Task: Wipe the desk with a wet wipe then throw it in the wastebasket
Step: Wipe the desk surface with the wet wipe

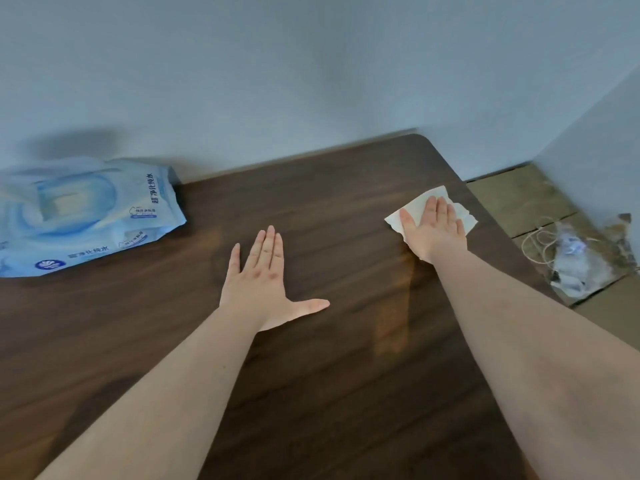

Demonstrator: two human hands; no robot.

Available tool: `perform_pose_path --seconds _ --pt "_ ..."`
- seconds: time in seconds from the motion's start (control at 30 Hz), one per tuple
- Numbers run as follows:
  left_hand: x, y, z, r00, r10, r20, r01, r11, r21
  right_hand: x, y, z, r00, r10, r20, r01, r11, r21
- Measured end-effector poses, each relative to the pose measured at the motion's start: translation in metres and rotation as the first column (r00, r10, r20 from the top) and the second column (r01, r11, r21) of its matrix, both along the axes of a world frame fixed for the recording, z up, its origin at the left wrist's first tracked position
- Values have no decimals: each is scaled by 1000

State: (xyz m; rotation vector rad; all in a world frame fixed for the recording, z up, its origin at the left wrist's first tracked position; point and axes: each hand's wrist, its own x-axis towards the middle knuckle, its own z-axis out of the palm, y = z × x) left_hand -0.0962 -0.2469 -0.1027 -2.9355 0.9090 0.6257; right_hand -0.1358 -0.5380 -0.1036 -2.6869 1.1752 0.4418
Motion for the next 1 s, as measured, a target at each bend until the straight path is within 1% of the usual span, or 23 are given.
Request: perform_pose_path --seconds 0.1,0.17,0.3,0.4,0.5,0.6,0.67,0.8,1.0 --pt "0 0 -1 1000 4 14 -4 1000 -10 -3 9 -1 999 -29 -12 29 1000 -2" --pt "-2 -1 0 1000 3 6 -3 1000 -18 -8 22 0 1000 0 -22 0 1000 11" --pt "-8 11 4 999 34 -35 -36 998 -44 -9 65 2 978 205 -38 -204 979 28" --pt "-15 51 8 991 126 -45 -127 992 -18 3 118 5 929 369 -35 -366 928 72" --pt "-16 116 14 968 243 -66 -244 970 0 18 194 7 834 552 -5 -549 829 109" --pt "-24 199 22 937 345 -43 -346 938 -17 27 285 4 686 727 35 -723 676 142" --pt "-38 257 24 904 428 4 -428 904 3 34 345 1 598 799 69 -797 584 153" --pt "-72 356 23 790 612 20 -612 788 64 47 437 2 498 862 90 -865 487 126" --pt "-112 455 18 623 782 33 -781 618 90 65 534 2 384 920 75 -920 375 116"
